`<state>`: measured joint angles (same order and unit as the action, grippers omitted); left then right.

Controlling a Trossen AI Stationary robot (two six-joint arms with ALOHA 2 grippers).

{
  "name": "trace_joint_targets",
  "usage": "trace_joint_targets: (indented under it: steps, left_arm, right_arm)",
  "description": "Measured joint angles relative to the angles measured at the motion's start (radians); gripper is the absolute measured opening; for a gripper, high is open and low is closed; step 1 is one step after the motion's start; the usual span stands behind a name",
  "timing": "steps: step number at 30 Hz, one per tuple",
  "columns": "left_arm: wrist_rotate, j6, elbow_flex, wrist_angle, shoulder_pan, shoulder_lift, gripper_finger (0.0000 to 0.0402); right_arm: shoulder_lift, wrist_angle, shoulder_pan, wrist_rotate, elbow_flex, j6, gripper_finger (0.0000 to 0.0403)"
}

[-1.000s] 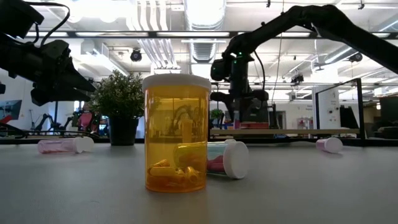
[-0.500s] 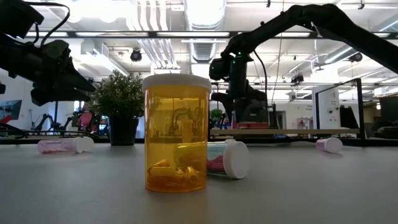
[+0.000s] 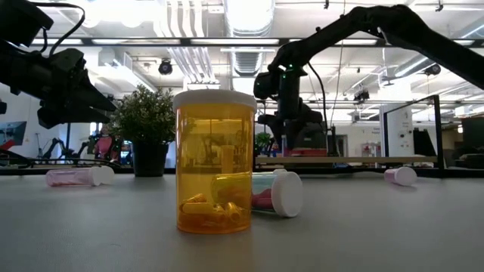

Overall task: Pick and place medicine bottles onto shelf by color
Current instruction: Put the top right blue pill bottle on the shelf, then put the middle pink pill bottle on the shelf

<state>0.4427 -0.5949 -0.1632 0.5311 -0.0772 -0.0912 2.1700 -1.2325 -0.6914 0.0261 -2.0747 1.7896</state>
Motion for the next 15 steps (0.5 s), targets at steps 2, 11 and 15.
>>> trace_joint_targets:
  steps: [2,11,15]
  left_arm:
    - [0.000,0.000,0.000,0.000,0.000,0.000,0.0205]
    - [0.000,0.000,0.000,0.000,0.000,0.000,0.0205]
    - [0.000,0.000,0.000,0.000,0.000,0.000,0.0205]
  right_arm:
    - [0.000,0.000,-0.001,0.000,0.000,-0.008,0.0168]
    - [-0.051,-0.019,-0.008,-0.014,-0.001,-0.044,0.0256]
    - [-0.122,-0.043,-0.014,-0.086,-0.001,-0.118,0.0279]
